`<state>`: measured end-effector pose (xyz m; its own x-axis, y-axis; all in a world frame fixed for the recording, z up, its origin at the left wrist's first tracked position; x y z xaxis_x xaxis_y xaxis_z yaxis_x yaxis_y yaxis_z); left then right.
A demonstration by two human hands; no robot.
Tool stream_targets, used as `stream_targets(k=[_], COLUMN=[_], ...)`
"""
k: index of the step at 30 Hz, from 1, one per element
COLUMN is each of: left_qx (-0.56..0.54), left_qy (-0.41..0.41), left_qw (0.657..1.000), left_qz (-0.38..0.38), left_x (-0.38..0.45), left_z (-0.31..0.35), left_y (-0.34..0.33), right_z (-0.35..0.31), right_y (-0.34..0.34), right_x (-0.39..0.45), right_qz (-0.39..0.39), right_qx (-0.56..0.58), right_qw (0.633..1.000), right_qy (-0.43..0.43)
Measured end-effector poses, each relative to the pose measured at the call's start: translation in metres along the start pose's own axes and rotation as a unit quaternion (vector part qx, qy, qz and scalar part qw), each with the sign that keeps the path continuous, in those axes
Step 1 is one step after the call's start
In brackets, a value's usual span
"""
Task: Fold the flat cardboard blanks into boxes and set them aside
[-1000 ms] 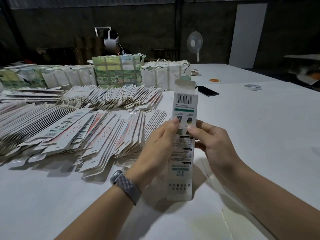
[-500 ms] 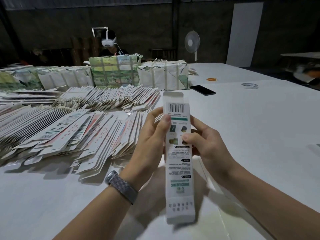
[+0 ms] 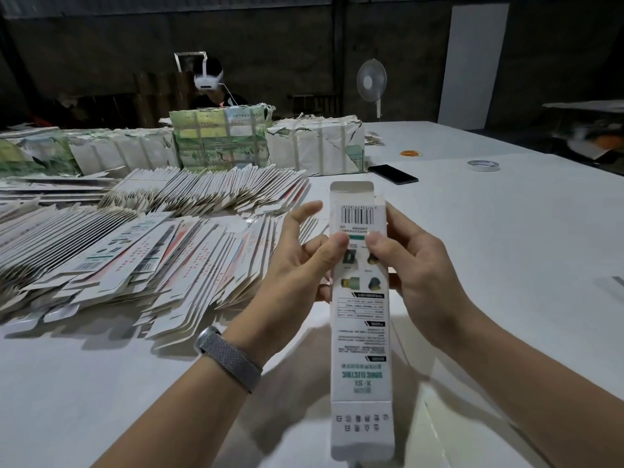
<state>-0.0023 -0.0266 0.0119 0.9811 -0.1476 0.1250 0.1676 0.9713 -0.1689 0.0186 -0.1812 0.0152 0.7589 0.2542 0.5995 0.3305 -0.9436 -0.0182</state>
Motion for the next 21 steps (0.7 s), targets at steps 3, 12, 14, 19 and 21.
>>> stream_targets(k=[3, 12, 14, 19, 21], left_qx=[0.027, 0.051, 0.052, 0.058, 0.055], left_qy=[-0.023, -0.042, -0.047, -0.065, -0.065], left_qw=[0.999, 0.996, 0.996, 0.996, 0.996], left_qz=[-0.02, -0.064, -0.05, -0.005, -0.007], left_x=[-0.0008, 0.0022, 0.0024, 0.0034, 0.003], left_z=[-0.0004, -0.0036, -0.0043, -0.0015, -0.0014], left_y=[0.0005, 0.0087, 0.0063, 0.0043, 0.0032], right_z=[0.0026, -0.0017, -0.0024, 0.0, 0.0009], right_y=[0.0032, 0.0029, 0.0011, -0.0008, -0.0017], right_x=[0.0002, -0.0026, -0.0031, -0.0037, -0.004], right_qz=[0.011, -0.002, -0.003, 0.003, 0.01], right_qx=[-0.016, 0.003, 0.003, -0.005, -0.001], right_qw=[1.0, 0.999, 0.999, 0.999, 0.999], right_qy=[0.004, 0.041, 0.046, 0.048, 0.047])
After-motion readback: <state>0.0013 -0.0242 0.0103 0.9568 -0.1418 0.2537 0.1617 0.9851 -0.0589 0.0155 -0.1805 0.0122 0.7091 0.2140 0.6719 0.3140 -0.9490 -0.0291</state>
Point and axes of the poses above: each hand's wrist, its own x-axis towards the middle knuckle, its own y-axis out of the back of the hand, z = x × y, the point moved 2 cm from there along x, towards the middle knuckle, and after that the axes turned 10 degrees about y, right-handed, at the moved point
